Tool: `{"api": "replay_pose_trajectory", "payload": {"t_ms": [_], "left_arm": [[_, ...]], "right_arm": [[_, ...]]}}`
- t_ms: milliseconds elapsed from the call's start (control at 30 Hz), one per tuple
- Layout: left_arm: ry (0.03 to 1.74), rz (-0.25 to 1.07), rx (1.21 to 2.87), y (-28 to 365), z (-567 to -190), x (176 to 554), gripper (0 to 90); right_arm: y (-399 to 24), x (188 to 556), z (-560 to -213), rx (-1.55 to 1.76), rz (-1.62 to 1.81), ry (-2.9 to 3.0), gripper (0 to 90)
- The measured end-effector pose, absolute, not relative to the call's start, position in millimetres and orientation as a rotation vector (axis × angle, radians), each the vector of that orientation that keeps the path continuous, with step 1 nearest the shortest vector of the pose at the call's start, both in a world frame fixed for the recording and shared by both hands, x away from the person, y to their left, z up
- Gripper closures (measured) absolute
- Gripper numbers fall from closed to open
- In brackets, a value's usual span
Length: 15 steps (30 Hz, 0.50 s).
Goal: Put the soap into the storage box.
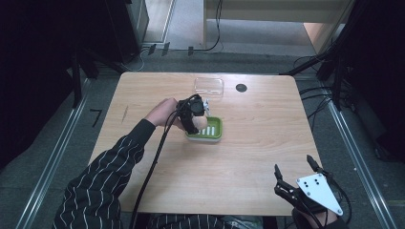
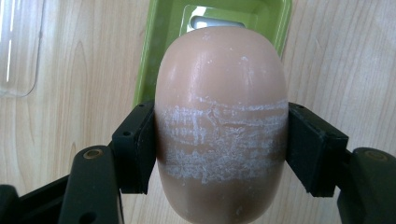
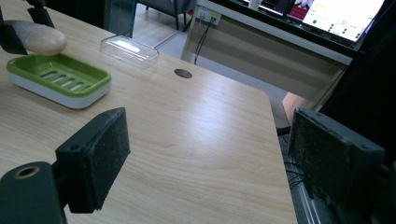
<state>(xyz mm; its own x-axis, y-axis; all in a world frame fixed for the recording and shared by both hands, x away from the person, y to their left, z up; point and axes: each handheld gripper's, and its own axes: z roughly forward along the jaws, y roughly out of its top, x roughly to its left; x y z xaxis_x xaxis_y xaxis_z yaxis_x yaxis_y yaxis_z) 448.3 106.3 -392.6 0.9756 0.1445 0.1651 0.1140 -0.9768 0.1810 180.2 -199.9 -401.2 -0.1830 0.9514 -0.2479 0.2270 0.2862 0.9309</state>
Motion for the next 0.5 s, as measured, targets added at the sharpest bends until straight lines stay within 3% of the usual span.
{"api": "replay_pose_trajectory", "payload": {"t_ms": [500], "left_arm": [[0.160, 0.281, 2.948, 98.7, -401.6, 455.1, 33.7]], "right_arm": [[-201.3, 177.3, -401.5, 1.106, 0.960, 1.620, 13.4]]}}
